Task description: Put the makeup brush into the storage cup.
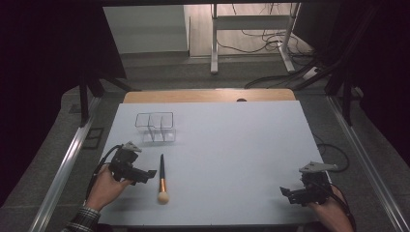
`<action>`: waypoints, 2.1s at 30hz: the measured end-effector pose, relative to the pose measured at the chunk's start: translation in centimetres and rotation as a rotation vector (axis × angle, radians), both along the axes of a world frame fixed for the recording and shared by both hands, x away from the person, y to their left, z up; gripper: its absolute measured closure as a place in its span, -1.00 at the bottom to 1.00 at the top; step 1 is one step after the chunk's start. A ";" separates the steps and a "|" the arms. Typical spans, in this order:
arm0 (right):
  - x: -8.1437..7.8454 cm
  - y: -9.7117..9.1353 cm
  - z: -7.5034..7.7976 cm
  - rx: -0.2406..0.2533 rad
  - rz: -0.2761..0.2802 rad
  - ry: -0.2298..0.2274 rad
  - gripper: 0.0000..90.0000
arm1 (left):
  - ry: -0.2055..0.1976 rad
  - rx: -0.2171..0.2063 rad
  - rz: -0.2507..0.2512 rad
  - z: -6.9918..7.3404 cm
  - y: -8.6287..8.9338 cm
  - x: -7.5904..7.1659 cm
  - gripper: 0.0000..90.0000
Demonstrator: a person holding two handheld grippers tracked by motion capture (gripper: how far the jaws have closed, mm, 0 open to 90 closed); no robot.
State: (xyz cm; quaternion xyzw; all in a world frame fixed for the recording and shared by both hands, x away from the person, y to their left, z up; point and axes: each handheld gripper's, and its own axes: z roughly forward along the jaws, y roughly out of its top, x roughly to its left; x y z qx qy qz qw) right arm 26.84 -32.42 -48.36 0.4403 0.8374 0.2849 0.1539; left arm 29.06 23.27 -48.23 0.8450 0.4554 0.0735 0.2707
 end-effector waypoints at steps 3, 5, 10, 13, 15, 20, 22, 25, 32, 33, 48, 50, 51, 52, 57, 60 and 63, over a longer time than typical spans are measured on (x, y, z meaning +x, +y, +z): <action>0.0 0.0 0.0 -0.002 0.000 0.000 -1.00 | 0.004 0.009 -0.005 -0.1 -0.3 0.3 -0.99; 0.0 0.0 0.0 -0.004 0.000 0.001 -1.00 | 0.010 0.016 -0.012 -0.1 -0.5 0.5 -0.99; 0.0 0.1 -0.1 -0.007 0.000 0.002 -1.00 | 0.015 0.028 -0.015 -0.1 -1.1 0.8 -0.99; 0.0 0.1 -0.1 -0.008 0.000 0.004 -1.00 | 0.017 0.031 -0.023 0.0 -1.4 1.0 -0.99; 0.0 0.1 -0.1 -0.008 0.001 0.005 -1.00 | 0.018 0.025 -0.022 0.0 -1.7 1.2 -0.99; 0.0 0.1 -0.2 -0.012 0.002 0.010 -1.00 | 0.034 0.030 -0.032 0.2 -2.3 1.7 -1.00; 0.0 0.2 -0.2 -0.014 0.004 0.011 -1.00 | 0.037 0.031 -0.034 0.2 -2.5 1.8 -1.00; 0.0 0.2 -0.2 -0.015 0.009 0.013 -1.00 | 0.045 0.035 -0.047 0.2 -3.1 2.1 -1.00; 0.1 0.1 -0.3 -0.017 0.014 0.017 -1.00 | 0.046 0.048 -0.073 0.3 -4.6 2.7 -1.00; 0.1 0.2 -0.3 -0.019 0.013 0.014 -1.00 | 0.048 0.048 -0.075 0.4 -4.7 2.8 -1.00; 0.1 0.3 -0.4 -0.029 0.023 0.023 -1.00 | 0.135 0.087 -0.068 -2.2 -5.4 2.2 -0.97; 0.1 0.3 -0.5 -0.028 0.025 0.024 -1.00 | 0.144 0.100 -0.060 -2.6 -5.6 2.0 -0.97; 0.1 0.3 -0.5 -0.027 0.027 0.025 -1.00 | 0.144 0.100 -0.060 -2.6 -5.6 2.0 -0.96; 0.1 0.3 -0.5 -0.027 0.029 0.026 -1.00 | 0.151 0.099 -0.056 -2.8 -5.6 1.9 -0.95; 0.1 0.3 -0.5 -0.029 0.039 0.027 -1.00 | 0.170 0.115 -0.055 -3.4 -5.8 1.7 -0.93; 0.1 0.4 -0.6 -0.034 0.044 0.031 -1.00 | 0.177 0.152 -0.047 -3.8 -5.9 1.4 -0.85; 0.1 0.4 -0.6 -0.033 0.046 0.030 -1.00 | 0.170 0.186 -0.055 -3.8 -6.1 1.2 -0.62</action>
